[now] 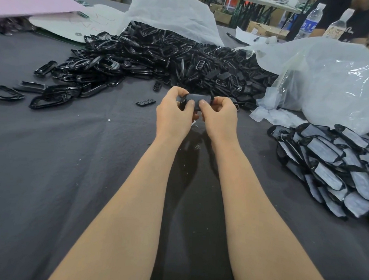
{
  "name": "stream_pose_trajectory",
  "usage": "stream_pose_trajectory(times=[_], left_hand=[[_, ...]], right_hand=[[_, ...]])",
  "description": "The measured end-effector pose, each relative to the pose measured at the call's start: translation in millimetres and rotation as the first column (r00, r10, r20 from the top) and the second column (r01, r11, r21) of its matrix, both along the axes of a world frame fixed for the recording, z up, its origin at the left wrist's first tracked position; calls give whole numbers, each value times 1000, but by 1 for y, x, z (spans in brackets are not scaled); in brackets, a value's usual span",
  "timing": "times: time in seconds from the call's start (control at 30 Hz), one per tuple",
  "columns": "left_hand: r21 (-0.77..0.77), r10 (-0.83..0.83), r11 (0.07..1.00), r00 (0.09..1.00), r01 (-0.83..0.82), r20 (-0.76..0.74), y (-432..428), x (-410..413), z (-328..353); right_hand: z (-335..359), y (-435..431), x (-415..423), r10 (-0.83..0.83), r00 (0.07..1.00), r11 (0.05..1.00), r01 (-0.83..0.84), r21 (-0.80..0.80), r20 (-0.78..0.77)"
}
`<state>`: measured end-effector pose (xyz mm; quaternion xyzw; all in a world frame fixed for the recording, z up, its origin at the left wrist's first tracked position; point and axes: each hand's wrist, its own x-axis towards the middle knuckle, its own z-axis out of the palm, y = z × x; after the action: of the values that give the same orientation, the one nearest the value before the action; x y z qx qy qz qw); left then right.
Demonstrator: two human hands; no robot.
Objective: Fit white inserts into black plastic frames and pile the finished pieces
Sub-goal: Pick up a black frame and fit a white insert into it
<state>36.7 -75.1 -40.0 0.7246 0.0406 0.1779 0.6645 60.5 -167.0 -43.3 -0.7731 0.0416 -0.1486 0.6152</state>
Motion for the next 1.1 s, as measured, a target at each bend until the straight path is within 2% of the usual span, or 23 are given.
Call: stream_pose_trajectory(times=[0.4,0.6,0.83,1.1], left_hand=[[34,-21,999,1000,22,-21,0,3,-1],[-82,-18,997,997,12,-74,0,5,-3],[-157,9,987,998,-20,-67,2,4,-1],[-126,19,992,998,-27,-66,1,1,2]], right_hand=[[2,1,-2,-18,999,999,19,36,-31],[2,2,-3,-11,999,1000,10,-14,-31],[4,3,-5,-3,999,1000,3,-20,-32],[6,2,-5,-2,999,1000,2,1,-40]])
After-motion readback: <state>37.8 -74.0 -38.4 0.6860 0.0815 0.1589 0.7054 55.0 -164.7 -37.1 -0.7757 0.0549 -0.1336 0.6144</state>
